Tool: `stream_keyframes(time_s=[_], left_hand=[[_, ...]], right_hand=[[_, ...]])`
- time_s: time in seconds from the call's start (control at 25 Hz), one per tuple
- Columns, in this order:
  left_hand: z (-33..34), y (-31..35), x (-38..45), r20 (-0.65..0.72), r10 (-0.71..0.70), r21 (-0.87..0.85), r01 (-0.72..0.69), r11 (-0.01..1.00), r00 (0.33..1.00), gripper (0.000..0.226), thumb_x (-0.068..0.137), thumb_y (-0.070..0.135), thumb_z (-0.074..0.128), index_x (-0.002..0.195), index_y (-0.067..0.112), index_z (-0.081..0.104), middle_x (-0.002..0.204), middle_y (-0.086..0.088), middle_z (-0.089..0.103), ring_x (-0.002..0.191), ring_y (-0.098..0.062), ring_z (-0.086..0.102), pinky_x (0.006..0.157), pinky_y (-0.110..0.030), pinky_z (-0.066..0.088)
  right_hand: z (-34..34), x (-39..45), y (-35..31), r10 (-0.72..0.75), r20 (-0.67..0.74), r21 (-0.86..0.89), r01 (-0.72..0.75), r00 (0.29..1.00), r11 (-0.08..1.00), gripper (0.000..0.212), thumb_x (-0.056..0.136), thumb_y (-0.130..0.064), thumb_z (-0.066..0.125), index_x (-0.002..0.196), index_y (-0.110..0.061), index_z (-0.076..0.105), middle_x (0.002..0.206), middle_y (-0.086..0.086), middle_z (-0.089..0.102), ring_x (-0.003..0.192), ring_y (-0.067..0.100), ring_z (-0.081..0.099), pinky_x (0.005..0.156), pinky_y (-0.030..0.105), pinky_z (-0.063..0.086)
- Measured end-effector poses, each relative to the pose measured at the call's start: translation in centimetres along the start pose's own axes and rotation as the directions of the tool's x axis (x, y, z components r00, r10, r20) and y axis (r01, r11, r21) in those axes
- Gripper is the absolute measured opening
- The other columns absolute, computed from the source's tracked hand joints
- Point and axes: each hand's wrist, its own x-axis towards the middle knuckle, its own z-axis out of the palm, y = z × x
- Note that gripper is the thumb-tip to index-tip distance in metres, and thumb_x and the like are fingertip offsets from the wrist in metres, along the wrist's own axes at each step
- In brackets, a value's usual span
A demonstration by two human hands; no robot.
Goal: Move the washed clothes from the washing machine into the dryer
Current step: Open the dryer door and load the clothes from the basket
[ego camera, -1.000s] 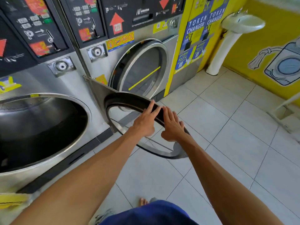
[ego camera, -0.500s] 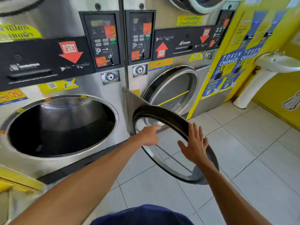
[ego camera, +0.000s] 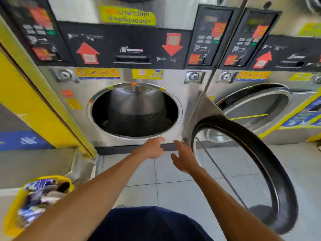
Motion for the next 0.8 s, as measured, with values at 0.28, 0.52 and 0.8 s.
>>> stream_keyframes(time_s=[0.28,0.52,0.8], left_hand=[[-6.2,-19.3,-8.1,-0.174,-0.407,-0.248,0.360,0.899,0.897,0.049,0.089,0.013,0.052,0.138,0.017,0.048,0.137,-0.010,0.054,0.125,-0.030,0.053,0.104,-0.037,0.043],[-6.7,-29.0,-16.5,-0.210,-0.664,-0.522,0.492,0.697,0.717,0.039,0.097,0.010,0.045,0.135,0.006,0.052,0.140,-0.014,0.051,0.131,-0.029,0.047,0.108,-0.034,0.035],[-4.0,-33.5,-20.2,-0.068,-0.856,-0.851,0.419,0.318,0.513,0.034,0.093,0.001,0.048,0.126,0.003,0.060,0.131,-0.018,0.056,0.122,-0.024,0.057,0.098,-0.034,0.044]], right_hand=[[11.0,5.7,-15.8,-0.286,0.312,-0.030,0.311,0.906,0.950,0.053,0.097,-0.029,0.053,0.146,-0.016,0.039,0.145,0.010,0.051,0.133,0.029,0.045,0.109,0.041,0.037],[19.5,4.7,-26.4,-0.396,0.639,-0.062,0.558,0.659,0.828,0.058,0.098,-0.033,0.049,0.151,-0.017,0.031,0.147,0.010,0.048,0.137,0.029,0.042,0.112,0.042,0.037],[24.5,6.3,-31.4,-0.384,0.800,-0.083,0.720,0.460,0.689,0.052,0.097,-0.030,0.051,0.146,-0.018,0.037,0.139,0.010,0.057,0.129,0.031,0.051,0.103,0.039,0.043]])
